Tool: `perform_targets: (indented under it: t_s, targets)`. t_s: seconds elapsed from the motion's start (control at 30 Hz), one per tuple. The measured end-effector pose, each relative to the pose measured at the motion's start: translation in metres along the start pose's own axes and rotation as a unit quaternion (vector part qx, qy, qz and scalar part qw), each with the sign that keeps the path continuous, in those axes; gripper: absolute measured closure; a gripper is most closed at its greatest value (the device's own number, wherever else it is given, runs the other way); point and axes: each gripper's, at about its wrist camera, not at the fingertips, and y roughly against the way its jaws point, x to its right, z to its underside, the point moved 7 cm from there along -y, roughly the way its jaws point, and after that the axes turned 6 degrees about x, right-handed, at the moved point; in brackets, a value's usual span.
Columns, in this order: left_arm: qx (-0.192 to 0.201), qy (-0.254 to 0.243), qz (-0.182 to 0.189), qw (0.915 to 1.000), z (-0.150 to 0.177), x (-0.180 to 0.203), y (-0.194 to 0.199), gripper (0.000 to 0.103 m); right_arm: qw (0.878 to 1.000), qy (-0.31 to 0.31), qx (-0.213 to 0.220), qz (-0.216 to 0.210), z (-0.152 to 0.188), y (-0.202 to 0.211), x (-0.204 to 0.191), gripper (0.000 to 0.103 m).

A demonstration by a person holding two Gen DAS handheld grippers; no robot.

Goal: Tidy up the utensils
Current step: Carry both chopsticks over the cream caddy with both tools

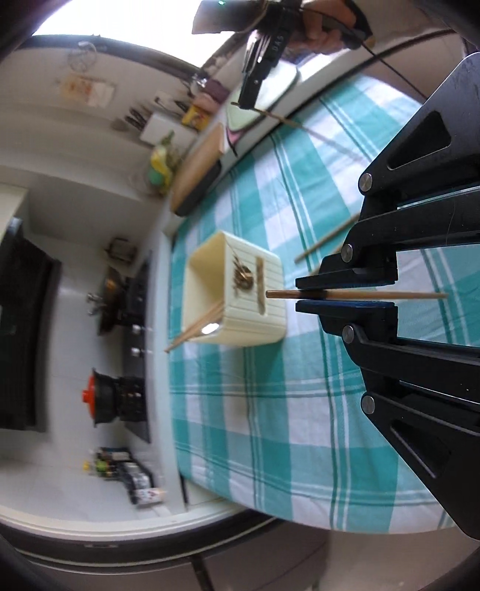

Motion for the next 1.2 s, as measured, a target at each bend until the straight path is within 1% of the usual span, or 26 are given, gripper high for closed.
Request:
perform_targets:
  t_s: [0.1,0.2,0.33,0.57,0.83,0.93,1.03,1.13,1.2]
  targets:
    - [0.019,0.001,0.007,0.9998,-0.009,0.009,0.019,0.099,1.0,0.013,0.023,-0.001,-0.009,0.018,-0.014,0.097]
    - [0.034,-0.002,0.008,0.9994,-0.019,0.014,0.027,0.1,0.999,0.022,0.045,0.0,-0.02,0.03,-0.023,0.097]
    - [0.04,-0.003,0.01,0.9991,-0.023,0.014,0.031,0.1,0.998,0.025,0.065,0.001,-0.036,0.038,-0.027,0.097]
    - [0.041,-0.007,-0.003,0.9991,-0.026,0.01,0.038,0.1,0.997,0.038,0.073,0.001,-0.05,0.044,-0.032,0.097]
    - [0.064,-0.011,0.0,0.9979,-0.051,0.009,0.052,0.1,0.996,0.039,0.079,0.007,-0.061,0.045,-0.027,0.097]
    - [0.077,-0.015,0.002,0.9969,-0.068,0.009,0.057,0.1,0.996,0.037,0.084,0.013,-0.064,0.043,-0.024,0.097]
    - [0.098,-0.018,0.002,0.9951,-0.096,0.01,0.063,0.1,0.995,0.037,0.088,0.014,-0.076,0.037,-0.021,0.097]
    - [0.132,-0.018,-0.007,0.9911,-0.132,0.011,0.065,0.1,0.993,0.038,0.11,0.018,-0.099,0.033,-0.021,0.097]
    - [0.163,-0.022,-0.022,0.9861,-0.159,0.014,0.064,0.1,0.989,0.043,0.14,0.023,-0.122,0.032,-0.026,0.097]
